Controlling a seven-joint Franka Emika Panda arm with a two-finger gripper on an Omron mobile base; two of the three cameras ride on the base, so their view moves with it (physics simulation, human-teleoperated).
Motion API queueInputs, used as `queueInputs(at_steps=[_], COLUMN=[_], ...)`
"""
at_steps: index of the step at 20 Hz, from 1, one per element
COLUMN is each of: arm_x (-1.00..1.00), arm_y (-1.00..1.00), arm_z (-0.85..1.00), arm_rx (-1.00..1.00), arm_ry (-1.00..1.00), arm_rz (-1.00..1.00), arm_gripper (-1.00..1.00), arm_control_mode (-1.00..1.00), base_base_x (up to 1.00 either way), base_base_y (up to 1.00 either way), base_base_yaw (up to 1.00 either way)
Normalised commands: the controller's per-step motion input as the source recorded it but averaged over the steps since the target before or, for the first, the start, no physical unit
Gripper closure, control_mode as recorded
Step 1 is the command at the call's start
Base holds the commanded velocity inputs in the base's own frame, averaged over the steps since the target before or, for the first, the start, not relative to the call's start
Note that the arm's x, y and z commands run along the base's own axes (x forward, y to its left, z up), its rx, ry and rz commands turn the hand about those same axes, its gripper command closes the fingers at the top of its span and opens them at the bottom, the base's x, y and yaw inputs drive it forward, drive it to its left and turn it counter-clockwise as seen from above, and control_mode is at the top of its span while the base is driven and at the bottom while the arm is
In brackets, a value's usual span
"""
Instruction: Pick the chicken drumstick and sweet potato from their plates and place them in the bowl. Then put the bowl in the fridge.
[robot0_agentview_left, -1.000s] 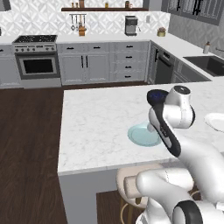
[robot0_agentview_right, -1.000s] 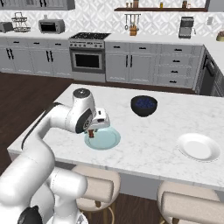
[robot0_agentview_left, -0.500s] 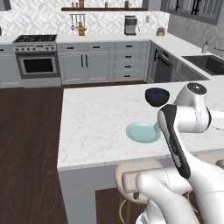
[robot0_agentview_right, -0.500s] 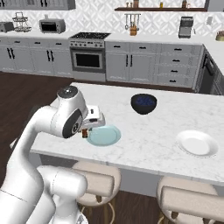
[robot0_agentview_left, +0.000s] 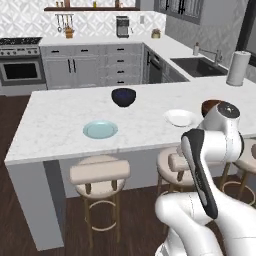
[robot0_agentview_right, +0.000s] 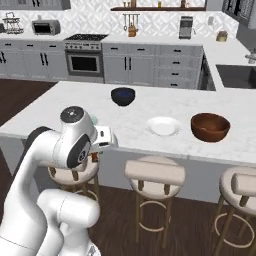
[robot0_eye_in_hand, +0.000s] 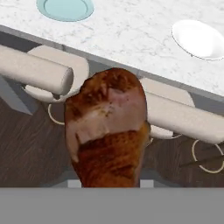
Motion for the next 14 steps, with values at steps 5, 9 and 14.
queueInputs(at_steps=[5,9,14], arm_x=[0.0,0.0,0.0], arm_y=[0.0,0.0,0.0], arm_z=[0.0,0.0,0.0], arm_rx=[0.0,0.0,0.0], arm_ry=[0.0,0.0,0.0], arm_rz=[0.0,0.0,0.0], arm_gripper=[1.0,1.0,1.0], arm_control_mode=[1.0,1.0,1.0], base_base_x=[-0.02,0.25,0.75], base_base_y=[-1.0,-0.97,-0.39], base_base_yaw=[0.0,0.0,0.0])
